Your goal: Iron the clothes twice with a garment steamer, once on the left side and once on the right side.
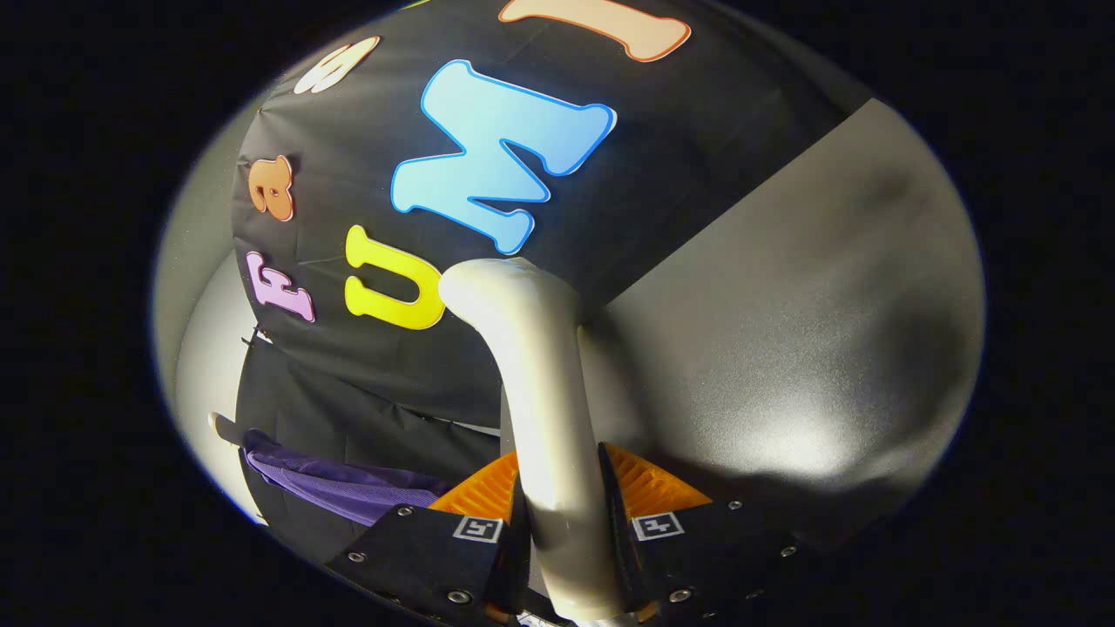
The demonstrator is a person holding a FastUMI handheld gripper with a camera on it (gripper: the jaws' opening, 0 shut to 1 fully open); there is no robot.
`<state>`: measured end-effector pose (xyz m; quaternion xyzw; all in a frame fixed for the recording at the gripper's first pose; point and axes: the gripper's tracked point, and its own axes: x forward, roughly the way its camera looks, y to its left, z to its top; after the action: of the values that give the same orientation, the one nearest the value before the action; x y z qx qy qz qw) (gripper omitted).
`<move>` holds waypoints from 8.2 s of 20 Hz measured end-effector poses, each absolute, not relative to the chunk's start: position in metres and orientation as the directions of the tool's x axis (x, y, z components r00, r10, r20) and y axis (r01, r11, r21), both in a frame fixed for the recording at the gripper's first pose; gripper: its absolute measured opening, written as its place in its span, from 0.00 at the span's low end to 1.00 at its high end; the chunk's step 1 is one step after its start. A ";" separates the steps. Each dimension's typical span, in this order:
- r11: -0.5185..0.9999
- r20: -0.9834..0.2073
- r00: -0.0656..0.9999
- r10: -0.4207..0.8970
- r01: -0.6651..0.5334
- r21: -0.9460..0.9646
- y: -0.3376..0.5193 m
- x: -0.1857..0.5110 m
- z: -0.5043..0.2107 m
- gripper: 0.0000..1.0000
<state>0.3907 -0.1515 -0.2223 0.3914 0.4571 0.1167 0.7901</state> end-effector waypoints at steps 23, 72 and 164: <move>0.760 -0.585 0.722 0.370 0.127 0.637 -0.073 0.244 -0.108 0.35; 0.976 0.008 1.000 0.000 0.002 -0.220 0.235 0.189 -0.021 0.35; 0.951 -0.274 0.930 0.247 -0.287 -0.117 0.307 0.071 -0.071 0.36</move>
<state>0.0709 0.3071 -0.0714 -0.0777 0.1291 0.1363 0.9791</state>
